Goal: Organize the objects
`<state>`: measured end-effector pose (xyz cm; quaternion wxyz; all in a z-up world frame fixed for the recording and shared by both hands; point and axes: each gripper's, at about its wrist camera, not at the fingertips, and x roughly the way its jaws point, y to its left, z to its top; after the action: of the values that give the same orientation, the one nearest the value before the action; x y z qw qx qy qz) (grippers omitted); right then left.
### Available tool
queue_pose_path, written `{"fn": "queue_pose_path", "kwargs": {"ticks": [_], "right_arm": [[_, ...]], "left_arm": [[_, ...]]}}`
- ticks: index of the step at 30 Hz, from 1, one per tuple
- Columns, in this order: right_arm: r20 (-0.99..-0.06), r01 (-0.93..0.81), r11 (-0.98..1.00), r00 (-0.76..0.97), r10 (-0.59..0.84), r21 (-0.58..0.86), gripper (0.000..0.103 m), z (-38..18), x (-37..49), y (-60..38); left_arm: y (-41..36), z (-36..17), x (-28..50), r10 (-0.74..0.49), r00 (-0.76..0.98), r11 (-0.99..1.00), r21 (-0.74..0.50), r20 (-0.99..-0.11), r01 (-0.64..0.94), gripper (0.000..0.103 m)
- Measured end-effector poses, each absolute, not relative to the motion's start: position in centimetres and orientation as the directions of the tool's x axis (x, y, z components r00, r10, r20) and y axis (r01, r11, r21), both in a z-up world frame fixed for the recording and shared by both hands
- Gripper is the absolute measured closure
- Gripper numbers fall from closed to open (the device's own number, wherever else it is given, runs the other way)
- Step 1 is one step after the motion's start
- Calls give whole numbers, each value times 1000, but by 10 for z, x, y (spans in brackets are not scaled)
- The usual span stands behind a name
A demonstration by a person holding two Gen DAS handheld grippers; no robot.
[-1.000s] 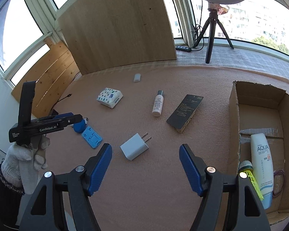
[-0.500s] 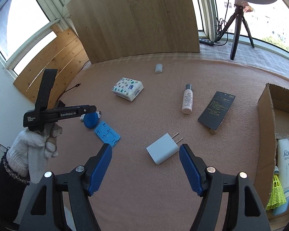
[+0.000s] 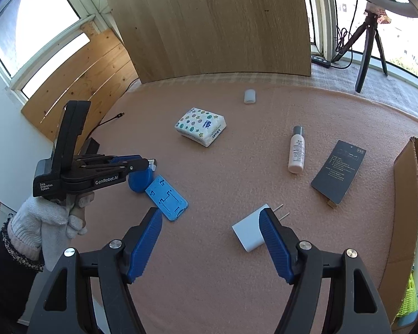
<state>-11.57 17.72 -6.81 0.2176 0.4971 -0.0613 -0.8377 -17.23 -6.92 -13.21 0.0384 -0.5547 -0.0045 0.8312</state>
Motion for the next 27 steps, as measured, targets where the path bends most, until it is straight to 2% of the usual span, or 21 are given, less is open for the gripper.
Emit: {"fn": "queue_pose_path", "kwargs": {"ticks": [12, 19, 27], "right_arm": [[-809, 364, -878, -384, -445, 310, 34, -71, -123, 150], [-815, 384, -871, -367, -448, 306, 34, -74, -127, 135], [-820, 377, -877, -370, -436, 297, 34, -74, -128, 135]], "left_arm": [[-83, -133, -144, 62, -393, -998, -52, -917, -34, 88], [-71, -124, -166, 131, -385, -991, -111, -914, -74, 88], [-60, -139, -178, 115, -333, -991, -87, -936, -99, 88]]}}
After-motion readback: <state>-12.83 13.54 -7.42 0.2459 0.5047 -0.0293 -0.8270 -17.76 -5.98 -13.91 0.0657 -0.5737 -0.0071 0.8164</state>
